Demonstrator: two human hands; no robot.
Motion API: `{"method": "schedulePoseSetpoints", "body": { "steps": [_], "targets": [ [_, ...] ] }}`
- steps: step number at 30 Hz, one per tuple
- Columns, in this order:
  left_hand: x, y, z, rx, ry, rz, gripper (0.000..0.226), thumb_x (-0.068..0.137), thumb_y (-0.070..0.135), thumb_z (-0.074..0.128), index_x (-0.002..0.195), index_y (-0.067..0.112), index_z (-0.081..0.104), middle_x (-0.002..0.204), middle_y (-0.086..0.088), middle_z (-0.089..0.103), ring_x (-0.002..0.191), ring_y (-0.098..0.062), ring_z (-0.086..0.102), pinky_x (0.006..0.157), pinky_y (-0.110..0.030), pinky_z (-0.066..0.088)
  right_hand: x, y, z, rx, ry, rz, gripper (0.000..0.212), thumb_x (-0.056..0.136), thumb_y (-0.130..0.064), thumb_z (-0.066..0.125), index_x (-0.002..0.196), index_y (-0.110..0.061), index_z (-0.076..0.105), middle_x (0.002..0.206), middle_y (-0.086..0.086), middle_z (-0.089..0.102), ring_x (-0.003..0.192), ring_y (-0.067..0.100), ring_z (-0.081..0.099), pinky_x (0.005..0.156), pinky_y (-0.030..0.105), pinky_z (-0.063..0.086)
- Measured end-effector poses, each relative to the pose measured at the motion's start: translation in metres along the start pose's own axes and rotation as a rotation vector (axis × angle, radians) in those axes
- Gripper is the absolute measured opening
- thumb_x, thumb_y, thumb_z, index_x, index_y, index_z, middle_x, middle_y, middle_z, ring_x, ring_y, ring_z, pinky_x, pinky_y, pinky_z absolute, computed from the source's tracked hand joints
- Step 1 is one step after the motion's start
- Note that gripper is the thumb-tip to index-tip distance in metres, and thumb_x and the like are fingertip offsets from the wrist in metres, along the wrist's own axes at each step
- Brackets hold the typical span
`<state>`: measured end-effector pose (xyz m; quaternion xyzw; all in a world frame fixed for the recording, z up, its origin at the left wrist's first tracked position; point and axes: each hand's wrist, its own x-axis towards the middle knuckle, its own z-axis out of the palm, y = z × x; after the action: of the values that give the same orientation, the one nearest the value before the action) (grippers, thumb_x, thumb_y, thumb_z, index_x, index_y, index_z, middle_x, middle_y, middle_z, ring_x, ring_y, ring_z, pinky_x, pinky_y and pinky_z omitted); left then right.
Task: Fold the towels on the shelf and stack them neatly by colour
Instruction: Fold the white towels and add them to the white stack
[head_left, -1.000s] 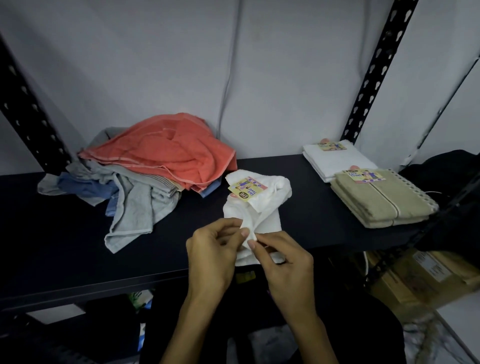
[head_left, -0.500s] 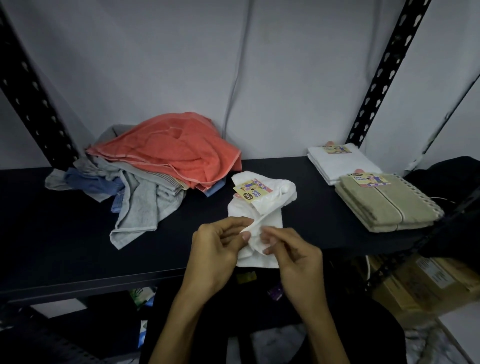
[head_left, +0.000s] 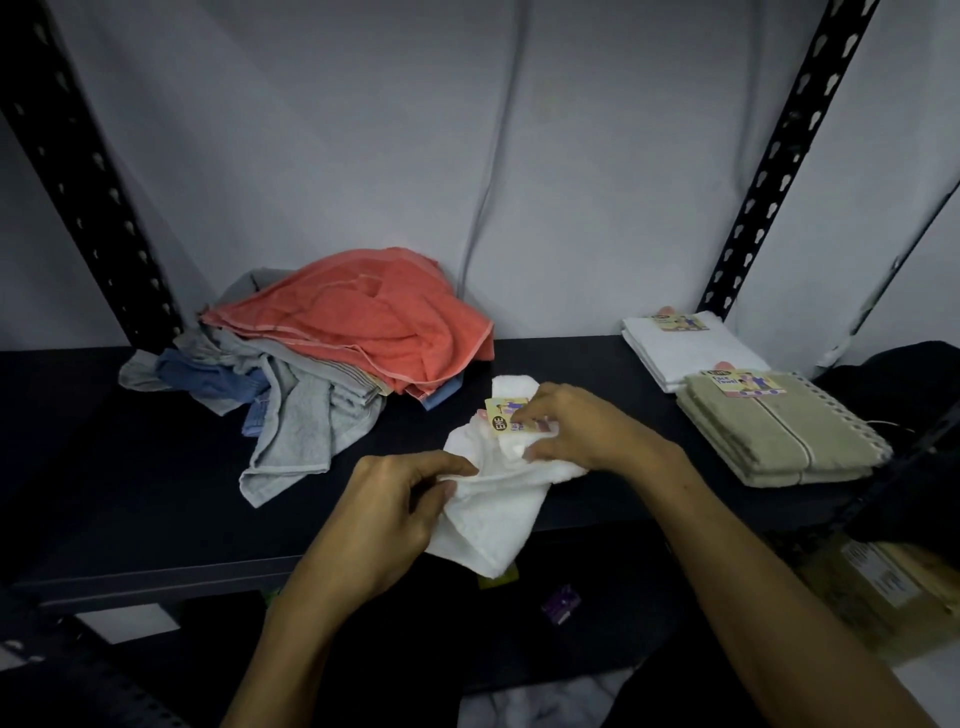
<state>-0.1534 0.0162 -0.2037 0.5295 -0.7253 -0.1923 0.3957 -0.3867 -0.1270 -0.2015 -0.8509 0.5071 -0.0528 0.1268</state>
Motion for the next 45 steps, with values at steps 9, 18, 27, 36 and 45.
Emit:
{"method": "schedulePoseSetpoints", "body": {
  "steps": [9, 18, 27, 36, 45],
  "targets": [
    [0.021, -0.009, -0.021, 0.073, 0.084, 0.013, 0.032, 0.091, 0.001, 0.065, 0.105, 0.026, 0.079, 0.092, 0.032, 0.070, 0.092, 0.014, 0.064, 0.078, -0.001, 0.042, -0.010, 0.043, -0.042, 0.580, 0.760, 0.450, 0.018, 0.084, -0.019, 0.069, 0.074, -0.005, 0.071, 0.070, 0.008, 0.071, 0.065, 0.020, 0.063, 0.064, 0.032, 0.049],
    [0.050, -0.030, -0.035, 0.212, 0.091, 0.046, 0.035, 0.088, -0.001, 0.066, 0.105, 0.027, 0.079, 0.086, 0.034, 0.066, 0.088, 0.019, 0.060, 0.079, -0.002, 0.043, -0.039, 0.090, -0.020, 0.634, 0.481, 0.410, 0.029, 0.084, -0.001, 0.072, 0.109, -0.015, 0.064, 0.083, 0.022, 0.071, 0.056, 0.026, 0.068, 0.052, 0.032, 0.055],
    [0.058, -0.044, -0.052, 0.232, 0.120, -0.033, 0.031, 0.088, -0.004, 0.066, 0.099, 0.023, 0.078, 0.067, 0.049, 0.056, 0.078, 0.029, 0.055, 0.071, 0.002, 0.041, -0.063, 0.090, -0.024, 0.655, 0.403, 0.234, 0.009, 0.087, 0.000, 0.073, 0.087, -0.010, 0.073, 0.083, 0.005, 0.070, 0.063, 0.011, 0.061, 0.057, 0.025, 0.054],
    [0.052, -0.051, -0.052, 0.248, 0.077, -0.034, 0.026, 0.091, -0.002, 0.067, 0.104, 0.017, 0.079, 0.083, 0.026, 0.066, 0.069, 0.019, 0.061, 0.063, 0.002, 0.038, -0.087, 0.089, 0.009, 0.525, 0.281, 0.071, 0.010, 0.084, -0.018, 0.080, 0.090, -0.025, 0.077, 0.098, -0.009, 0.072, 0.091, 0.010, 0.068, 0.089, 0.034, 0.054],
    [0.050, -0.055, -0.049, 0.276, 0.068, -0.013, 0.029, 0.090, 0.000, 0.069, 0.103, 0.026, 0.078, 0.092, 0.027, 0.066, 0.088, -0.001, 0.065, 0.078, -0.001, 0.040, -0.102, 0.105, 0.024, 0.122, 0.285, -0.064, 0.014, 0.091, -0.011, 0.070, 0.103, -0.019, 0.073, 0.112, -0.008, 0.071, 0.104, 0.009, 0.065, 0.094, 0.034, 0.051]
  ]
}}
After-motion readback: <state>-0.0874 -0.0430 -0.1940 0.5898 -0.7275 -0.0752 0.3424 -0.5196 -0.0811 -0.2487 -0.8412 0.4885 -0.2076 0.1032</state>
